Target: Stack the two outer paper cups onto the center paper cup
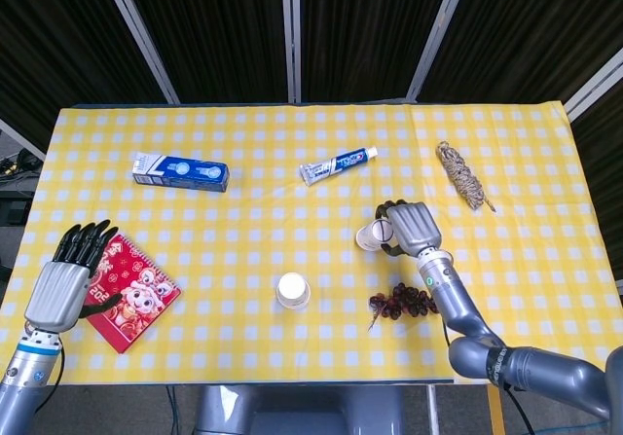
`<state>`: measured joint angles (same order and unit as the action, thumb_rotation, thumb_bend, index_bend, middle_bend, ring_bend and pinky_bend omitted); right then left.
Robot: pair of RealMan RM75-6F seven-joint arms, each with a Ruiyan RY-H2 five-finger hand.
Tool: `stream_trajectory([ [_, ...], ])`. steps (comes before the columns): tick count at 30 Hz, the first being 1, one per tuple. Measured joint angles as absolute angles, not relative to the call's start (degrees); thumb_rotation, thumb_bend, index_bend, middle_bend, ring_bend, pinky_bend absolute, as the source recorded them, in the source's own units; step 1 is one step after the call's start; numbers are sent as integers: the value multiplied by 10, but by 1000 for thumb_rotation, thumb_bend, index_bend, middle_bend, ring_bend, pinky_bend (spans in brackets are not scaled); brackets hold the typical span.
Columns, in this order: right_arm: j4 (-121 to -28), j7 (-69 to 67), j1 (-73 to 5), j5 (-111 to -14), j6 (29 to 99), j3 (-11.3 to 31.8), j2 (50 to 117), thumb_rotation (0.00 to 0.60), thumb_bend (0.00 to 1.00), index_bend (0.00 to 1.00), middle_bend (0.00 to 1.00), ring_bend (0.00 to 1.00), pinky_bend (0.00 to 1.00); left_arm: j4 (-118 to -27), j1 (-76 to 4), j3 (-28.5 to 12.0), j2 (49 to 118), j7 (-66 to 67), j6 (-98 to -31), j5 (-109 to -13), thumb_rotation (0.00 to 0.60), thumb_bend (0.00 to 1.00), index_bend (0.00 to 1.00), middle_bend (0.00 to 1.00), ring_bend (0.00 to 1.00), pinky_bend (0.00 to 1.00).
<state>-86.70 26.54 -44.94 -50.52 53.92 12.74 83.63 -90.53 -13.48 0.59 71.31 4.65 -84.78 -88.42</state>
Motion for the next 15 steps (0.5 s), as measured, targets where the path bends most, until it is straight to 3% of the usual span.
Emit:
stream_trajectory([
  [5, -934, 274, -450, -508, 550, 133, 801, 600, 210, 505, 353, 344, 546, -903, -134, 1, 714, 50, -842, -880, 600, 123, 0, 0, 0, 0],
  [15, -1153, 276, -441, -534, 574, 145, 690, 600, 209, 509, 353, 344, 546, -904, -130, -5, 715, 56, -838, -879, 600, 123, 0, 0, 0, 0],
])
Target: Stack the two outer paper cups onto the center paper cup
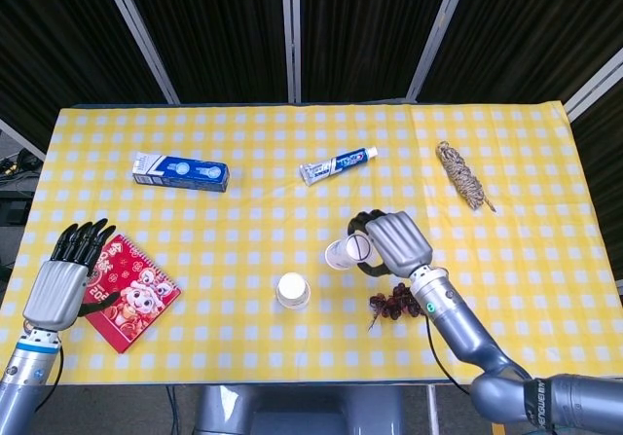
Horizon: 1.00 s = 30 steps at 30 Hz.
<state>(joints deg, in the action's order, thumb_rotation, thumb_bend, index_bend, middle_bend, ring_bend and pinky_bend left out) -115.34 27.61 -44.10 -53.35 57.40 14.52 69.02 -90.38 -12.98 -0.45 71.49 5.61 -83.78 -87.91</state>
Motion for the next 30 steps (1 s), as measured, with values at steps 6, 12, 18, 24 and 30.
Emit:
stream_trajectory([
  [6, -1222, 275, -435, -568, 582, 136, 658, 600, 209, 512, 353, 344, 546, -904, -129, -6, 716, 60, -835, -879, 600, 123, 0, 0, 0, 0],
  [12, -1233, 287, -441, -582, 590, 120, 683, 600, 208, 513, 352, 344, 546, -906, -128, -6, 716, 65, -833, -883, 600, 123, 0, 0, 0, 0],
  [18, -1210, 308, -454, -574, 598, 108, 727, 600, 209, 516, 352, 344, 546, -901, -128, -10, 716, 60, -828, -880, 600, 123, 0, 0, 0, 0],
  [24, -1183, 309, -462, -569, 610, 108, 759, 600, 208, 516, 352, 344, 545, -896, -128, -13, 717, 56, -824, -878, 600, 123, 0, 0, 0, 0],
  [30, -1166, 310, -466, -568, 619, 105, 779, 600, 208, 515, 351, 344, 545, -893, -127, -18, 716, 51, -823, -872, 600, 123, 0, 0, 0, 0],
])
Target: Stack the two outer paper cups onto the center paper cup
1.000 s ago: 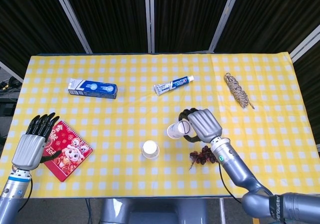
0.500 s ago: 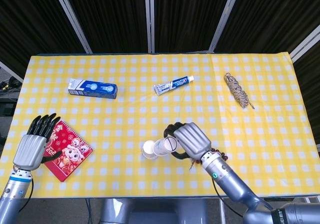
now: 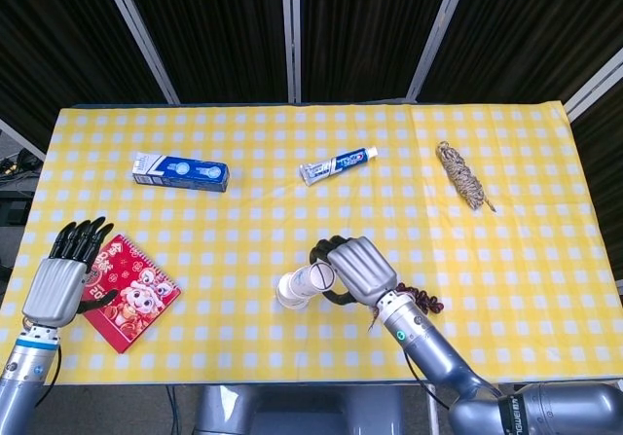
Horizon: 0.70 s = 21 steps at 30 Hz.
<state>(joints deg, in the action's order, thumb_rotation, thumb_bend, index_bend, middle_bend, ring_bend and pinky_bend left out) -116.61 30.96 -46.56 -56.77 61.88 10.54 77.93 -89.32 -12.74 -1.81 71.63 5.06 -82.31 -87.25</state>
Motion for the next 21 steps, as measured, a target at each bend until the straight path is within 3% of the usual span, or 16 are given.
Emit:
stream_trajectory([
  [21, -1131, 340, -486, -557, 630, 98, 833, 600, 185, 481, 320, 338, 533, -899, -126, -15, 713, 51, -815, -880, 600, 123, 0, 0, 0, 0],
])
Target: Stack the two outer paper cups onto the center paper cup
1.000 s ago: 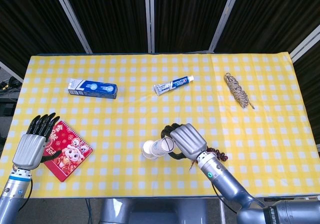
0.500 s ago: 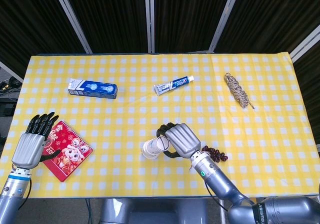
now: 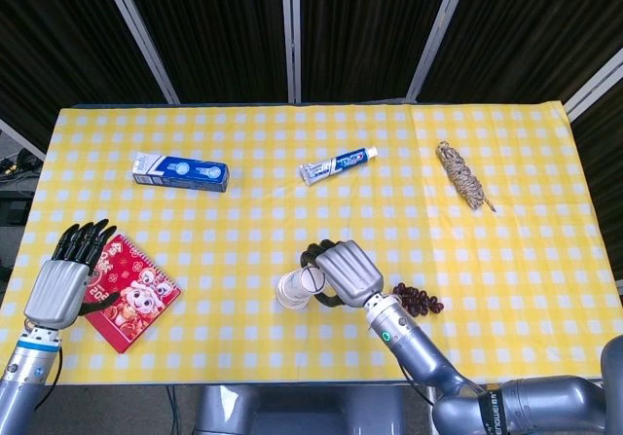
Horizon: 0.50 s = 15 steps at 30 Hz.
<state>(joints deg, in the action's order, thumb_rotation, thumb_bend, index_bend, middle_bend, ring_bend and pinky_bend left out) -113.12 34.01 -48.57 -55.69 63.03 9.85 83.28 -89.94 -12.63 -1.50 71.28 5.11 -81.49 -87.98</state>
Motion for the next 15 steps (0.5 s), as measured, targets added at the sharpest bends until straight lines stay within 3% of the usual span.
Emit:
stream_trajectory([
  [6, -1130, 351, -489, -564, 640, 99, 844, 600, 88, 317, 196, 264, 430, -898, -127, -16, 714, 49, -813, -880, 600, 123, 0, 0, 0, 0],
  [15, -1139, 345, -482, -584, 659, 101, 846, 600, 75, 261, 166, 256, 408, -896, -127, -17, 715, 49, -811, -880, 600, 123, 0, 0, 0, 0],
])
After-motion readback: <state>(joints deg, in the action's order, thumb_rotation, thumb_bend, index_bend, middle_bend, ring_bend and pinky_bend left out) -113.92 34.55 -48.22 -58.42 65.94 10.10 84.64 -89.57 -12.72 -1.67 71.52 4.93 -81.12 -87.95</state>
